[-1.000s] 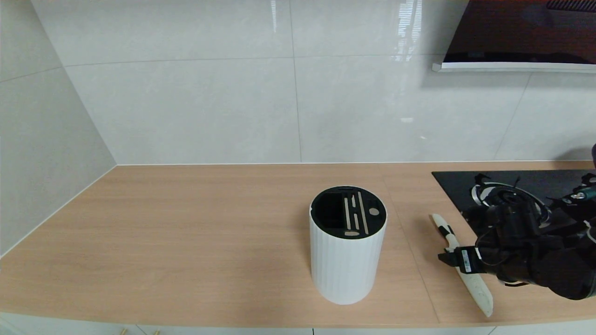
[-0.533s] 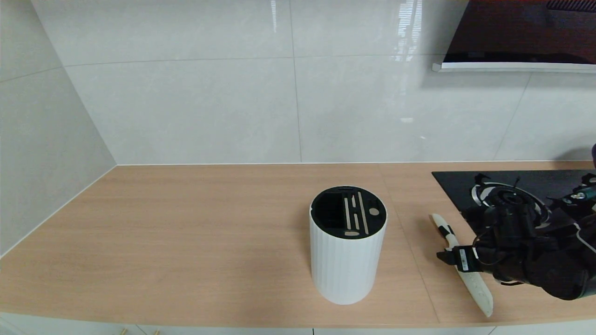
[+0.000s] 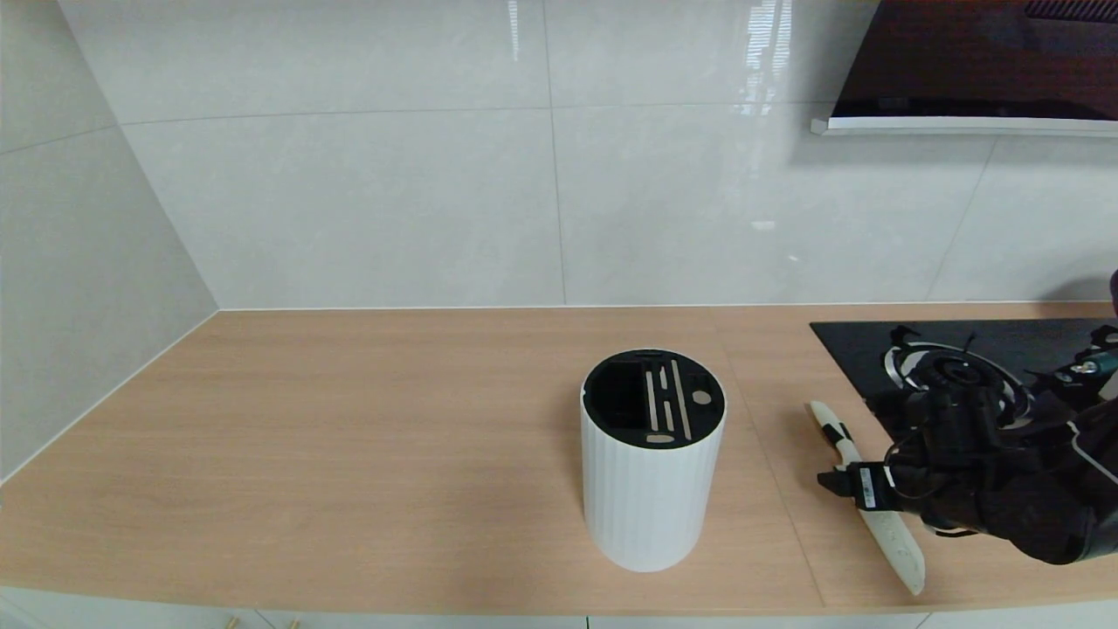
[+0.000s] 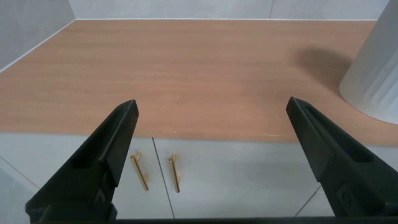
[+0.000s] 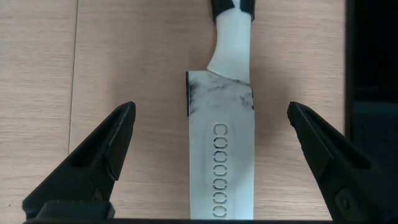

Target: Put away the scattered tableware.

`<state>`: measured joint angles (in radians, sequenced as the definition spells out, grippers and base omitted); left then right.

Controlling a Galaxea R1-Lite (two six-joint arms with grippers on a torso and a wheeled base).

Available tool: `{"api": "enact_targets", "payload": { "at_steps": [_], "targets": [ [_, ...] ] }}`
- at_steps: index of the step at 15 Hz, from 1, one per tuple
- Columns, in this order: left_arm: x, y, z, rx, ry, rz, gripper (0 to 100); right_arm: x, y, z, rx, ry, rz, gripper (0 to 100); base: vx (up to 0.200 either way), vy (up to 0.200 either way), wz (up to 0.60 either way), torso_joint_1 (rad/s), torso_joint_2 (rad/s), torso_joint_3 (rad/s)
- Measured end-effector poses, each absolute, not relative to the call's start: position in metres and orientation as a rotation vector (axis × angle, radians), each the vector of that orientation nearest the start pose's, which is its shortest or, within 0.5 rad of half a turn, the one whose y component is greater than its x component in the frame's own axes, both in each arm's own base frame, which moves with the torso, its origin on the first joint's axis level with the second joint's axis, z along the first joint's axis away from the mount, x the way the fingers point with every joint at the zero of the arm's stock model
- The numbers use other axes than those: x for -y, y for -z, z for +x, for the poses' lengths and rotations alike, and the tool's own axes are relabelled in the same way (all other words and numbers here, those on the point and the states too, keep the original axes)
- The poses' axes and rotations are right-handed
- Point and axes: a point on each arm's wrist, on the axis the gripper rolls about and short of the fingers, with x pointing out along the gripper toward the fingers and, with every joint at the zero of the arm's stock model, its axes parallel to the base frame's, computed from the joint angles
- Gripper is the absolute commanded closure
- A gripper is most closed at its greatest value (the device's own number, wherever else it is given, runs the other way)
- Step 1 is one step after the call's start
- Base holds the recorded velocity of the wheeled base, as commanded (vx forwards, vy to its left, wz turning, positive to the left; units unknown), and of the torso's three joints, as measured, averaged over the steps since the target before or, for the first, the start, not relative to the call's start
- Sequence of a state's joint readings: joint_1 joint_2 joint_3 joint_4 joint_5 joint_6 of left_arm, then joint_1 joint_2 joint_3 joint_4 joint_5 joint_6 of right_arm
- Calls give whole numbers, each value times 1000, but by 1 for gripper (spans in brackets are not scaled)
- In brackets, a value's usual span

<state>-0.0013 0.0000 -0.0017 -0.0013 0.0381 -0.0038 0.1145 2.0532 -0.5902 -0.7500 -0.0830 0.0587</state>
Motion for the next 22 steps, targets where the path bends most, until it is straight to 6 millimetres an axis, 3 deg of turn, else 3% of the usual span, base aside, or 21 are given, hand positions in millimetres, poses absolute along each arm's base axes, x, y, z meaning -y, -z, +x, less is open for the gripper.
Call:
{"api": "enact_targets", "payload": {
  "at_steps": [12,13,22],
  "targets": [
    [-1,-76,-23,3,-36,-4,0,-29,-20,313,-720,8,-12,0,0,0,0,0,0,0],
    [-1,-76,-23,3,-37,-4,0,-29,-20,313,-721,9,-13,100,0,0,0,0,0,0],
    [-1,-76,-23,3,-37,-4,0,-29,-14,314,-736,11,-17,100,0,0,0,0,0,0]
  ]
}}
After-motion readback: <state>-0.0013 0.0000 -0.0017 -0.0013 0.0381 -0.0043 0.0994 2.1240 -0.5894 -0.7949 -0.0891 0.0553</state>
